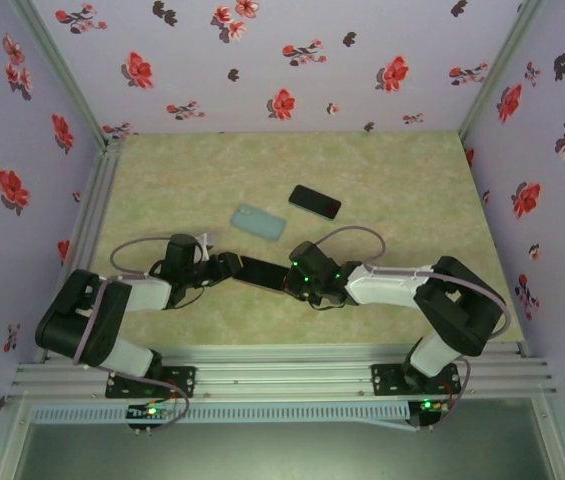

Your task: Put the phone into the phone case

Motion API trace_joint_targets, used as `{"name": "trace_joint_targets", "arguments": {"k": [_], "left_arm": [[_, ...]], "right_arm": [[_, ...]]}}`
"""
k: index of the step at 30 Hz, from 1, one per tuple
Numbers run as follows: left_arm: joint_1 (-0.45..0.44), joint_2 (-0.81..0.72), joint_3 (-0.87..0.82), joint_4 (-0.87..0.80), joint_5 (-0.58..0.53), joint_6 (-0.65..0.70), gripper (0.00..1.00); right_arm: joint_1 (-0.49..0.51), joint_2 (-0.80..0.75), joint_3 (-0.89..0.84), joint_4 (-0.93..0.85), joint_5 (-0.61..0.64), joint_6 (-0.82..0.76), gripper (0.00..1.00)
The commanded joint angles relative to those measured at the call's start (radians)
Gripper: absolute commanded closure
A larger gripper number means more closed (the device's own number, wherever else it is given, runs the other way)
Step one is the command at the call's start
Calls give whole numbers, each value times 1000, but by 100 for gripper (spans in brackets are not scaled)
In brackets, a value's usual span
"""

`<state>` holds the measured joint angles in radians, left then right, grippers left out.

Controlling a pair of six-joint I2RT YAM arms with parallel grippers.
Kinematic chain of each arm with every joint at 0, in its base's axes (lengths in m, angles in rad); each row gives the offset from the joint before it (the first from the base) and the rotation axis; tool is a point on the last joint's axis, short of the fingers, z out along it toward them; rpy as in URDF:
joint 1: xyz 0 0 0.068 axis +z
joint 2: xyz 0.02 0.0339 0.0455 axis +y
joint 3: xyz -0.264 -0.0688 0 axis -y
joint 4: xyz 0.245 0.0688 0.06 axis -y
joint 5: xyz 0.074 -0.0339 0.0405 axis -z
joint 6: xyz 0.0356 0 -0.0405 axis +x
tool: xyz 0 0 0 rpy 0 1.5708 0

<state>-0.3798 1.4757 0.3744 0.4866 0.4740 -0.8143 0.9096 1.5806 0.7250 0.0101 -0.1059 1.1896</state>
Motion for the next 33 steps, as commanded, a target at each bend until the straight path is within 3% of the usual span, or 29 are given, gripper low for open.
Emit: {"name": "trace_joint_targets", "arguments": {"k": [1, 15, 33], "left_arm": [[-11, -6, -23, -53, 9, -8, 50], [-12, -3, -23, -52, 12, -8, 50], [-13, 5, -22, -49, 18, -7, 50]], "right_arm": [[9, 31, 16, 24, -3, 22, 100], [22, 75, 20, 2, 1, 37, 100], [43, 171, 102, -171, 15, 16, 100]]}}
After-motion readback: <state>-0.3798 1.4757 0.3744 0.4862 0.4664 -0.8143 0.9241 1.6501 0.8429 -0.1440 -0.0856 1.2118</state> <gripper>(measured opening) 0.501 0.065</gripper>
